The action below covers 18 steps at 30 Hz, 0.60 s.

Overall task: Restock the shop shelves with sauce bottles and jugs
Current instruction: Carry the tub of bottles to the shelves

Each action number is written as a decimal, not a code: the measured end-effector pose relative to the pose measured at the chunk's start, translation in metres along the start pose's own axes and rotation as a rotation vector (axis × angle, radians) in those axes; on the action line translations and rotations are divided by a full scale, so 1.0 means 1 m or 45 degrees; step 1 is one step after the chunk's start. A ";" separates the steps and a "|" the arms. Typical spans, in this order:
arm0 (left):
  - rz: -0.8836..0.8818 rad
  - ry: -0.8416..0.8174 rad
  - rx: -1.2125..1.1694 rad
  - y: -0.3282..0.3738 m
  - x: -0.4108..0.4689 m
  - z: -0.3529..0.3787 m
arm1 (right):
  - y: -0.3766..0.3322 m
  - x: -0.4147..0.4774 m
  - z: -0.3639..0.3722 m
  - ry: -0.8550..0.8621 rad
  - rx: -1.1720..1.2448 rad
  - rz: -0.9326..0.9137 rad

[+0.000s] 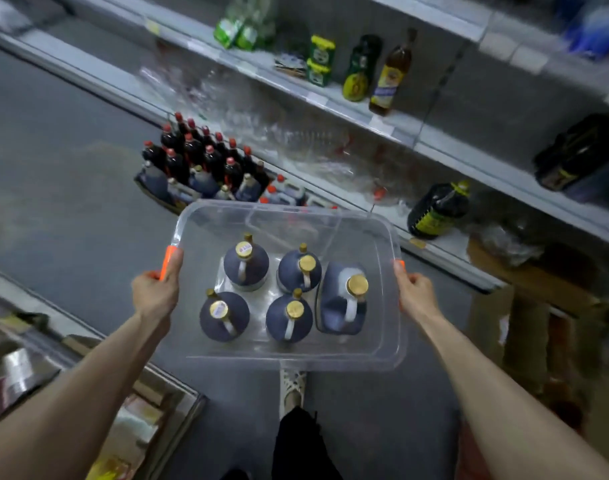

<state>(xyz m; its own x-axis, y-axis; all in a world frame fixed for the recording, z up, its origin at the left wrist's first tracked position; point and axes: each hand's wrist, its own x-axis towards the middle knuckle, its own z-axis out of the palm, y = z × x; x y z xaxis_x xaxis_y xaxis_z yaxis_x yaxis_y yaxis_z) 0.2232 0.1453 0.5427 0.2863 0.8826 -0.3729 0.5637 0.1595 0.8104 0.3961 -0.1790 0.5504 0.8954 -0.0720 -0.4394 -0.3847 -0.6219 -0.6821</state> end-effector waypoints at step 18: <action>-0.170 0.454 -0.381 0.133 0.216 -0.051 | -0.332 0.159 0.190 -0.329 -0.302 -0.528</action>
<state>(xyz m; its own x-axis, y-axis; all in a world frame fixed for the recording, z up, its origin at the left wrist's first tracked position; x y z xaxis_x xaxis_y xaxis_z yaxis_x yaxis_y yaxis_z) 0.3201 0.3802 0.5927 -0.0866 0.9340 -0.3466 0.3152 0.3557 0.8798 0.6241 0.1643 0.5958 0.8655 0.3923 -0.3114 0.0770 -0.7185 -0.6912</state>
